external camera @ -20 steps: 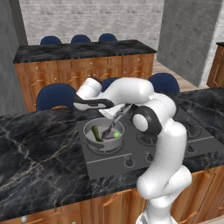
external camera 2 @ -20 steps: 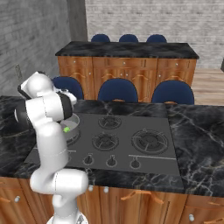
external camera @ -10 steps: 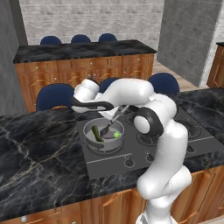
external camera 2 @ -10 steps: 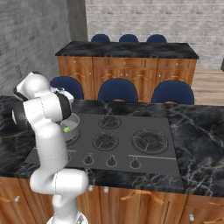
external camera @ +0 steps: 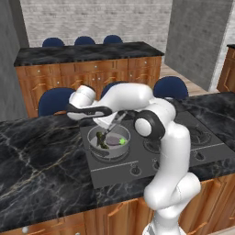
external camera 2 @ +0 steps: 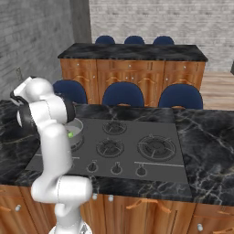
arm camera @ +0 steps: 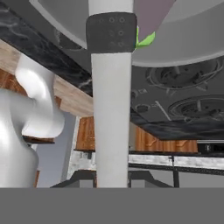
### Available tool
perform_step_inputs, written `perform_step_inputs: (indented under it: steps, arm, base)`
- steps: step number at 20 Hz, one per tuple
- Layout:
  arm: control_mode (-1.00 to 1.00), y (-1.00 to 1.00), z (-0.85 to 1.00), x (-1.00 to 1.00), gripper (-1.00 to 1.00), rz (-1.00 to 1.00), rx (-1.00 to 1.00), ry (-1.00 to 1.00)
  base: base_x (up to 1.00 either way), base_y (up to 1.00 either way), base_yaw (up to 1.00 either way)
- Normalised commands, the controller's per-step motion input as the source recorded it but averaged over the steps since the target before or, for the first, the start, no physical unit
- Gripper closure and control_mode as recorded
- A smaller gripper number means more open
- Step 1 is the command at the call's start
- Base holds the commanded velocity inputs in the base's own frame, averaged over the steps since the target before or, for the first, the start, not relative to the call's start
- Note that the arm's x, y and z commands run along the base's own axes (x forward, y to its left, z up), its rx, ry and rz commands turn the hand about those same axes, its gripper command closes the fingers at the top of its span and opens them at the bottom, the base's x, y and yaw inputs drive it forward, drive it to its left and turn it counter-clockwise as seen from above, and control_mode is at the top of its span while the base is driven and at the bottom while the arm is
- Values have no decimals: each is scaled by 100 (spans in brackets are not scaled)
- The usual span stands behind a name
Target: Put the squash and eggplant in the pot. Retrieve the spatula and lightly stir the vegetables in the pot.
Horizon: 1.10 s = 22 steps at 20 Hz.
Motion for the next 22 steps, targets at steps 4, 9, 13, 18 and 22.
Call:
perform_step_inputs:
  steps: [4,9,13,18,22]
  arm:
    - [-100,0,-44,33,100,0,-3,0]
    - [-100,0,-34,18,100,0,-1,0]
    - [-100,-53,0,0,100,-1,-1,0]
    - [-100,-68,2,0,100,-2,-4,1]
    - [-100,-48,11,6,100,0,-6,4]
  base:
    - [0,0,0]
    - [0,0,0]
    - [0,0,0]
    - [0,0,0]
    - [0,0,0]
